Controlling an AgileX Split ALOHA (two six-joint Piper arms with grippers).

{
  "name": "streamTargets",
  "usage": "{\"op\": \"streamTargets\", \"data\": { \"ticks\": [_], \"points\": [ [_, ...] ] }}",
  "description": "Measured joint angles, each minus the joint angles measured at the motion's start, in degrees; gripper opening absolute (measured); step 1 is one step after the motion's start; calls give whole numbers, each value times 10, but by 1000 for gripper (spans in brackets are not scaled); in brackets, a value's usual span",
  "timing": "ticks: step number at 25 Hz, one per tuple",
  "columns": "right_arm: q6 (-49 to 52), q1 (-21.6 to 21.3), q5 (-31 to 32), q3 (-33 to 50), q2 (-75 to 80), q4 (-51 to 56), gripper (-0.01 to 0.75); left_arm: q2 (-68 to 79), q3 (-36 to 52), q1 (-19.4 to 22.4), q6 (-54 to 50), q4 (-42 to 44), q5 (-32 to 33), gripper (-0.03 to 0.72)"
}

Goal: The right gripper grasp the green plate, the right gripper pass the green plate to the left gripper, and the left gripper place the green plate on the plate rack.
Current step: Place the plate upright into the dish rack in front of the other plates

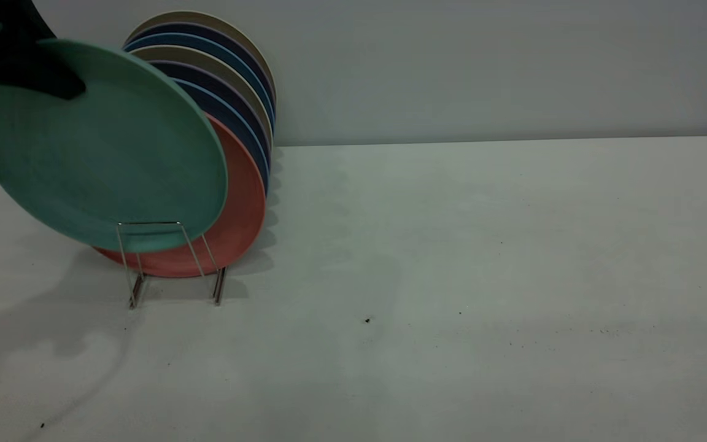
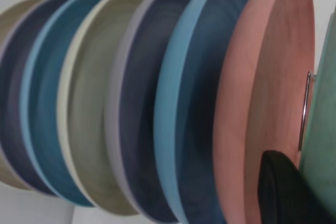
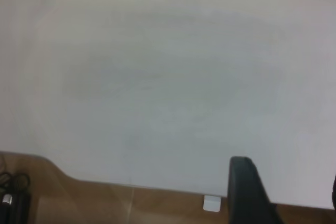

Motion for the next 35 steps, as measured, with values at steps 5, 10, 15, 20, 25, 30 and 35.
{"op": "streamTargets", "data": {
  "ticks": [5, 10, 15, 20, 25, 30, 35],
  "points": [
    [0, 0, -1, 0, 0, -7, 405, 12, 0, 0, -1, -1, -5, 99],
    [2, 0, -1, 0, 0, -9, 405, 14, 0, 0, -3, -1, -5, 114],
    [2, 0, -1, 0, 0, -9, 405, 14, 0, 0, -20, -1, -3, 242],
    [2, 0, -1, 0, 0, -9, 405, 14, 0, 0, -30, -1, -1, 384],
    [2, 0, -1, 0, 0, -10, 405, 14, 0, 0, -33, -1, -1, 426],
    [2, 0, -1, 0, 0, -10, 405, 2, 0, 0, -39, -1, -1, 428],
    [2, 0, -1, 0, 0, -16, 405, -46, 0, 0, -81, -1, -2, 428]
  ]
}}
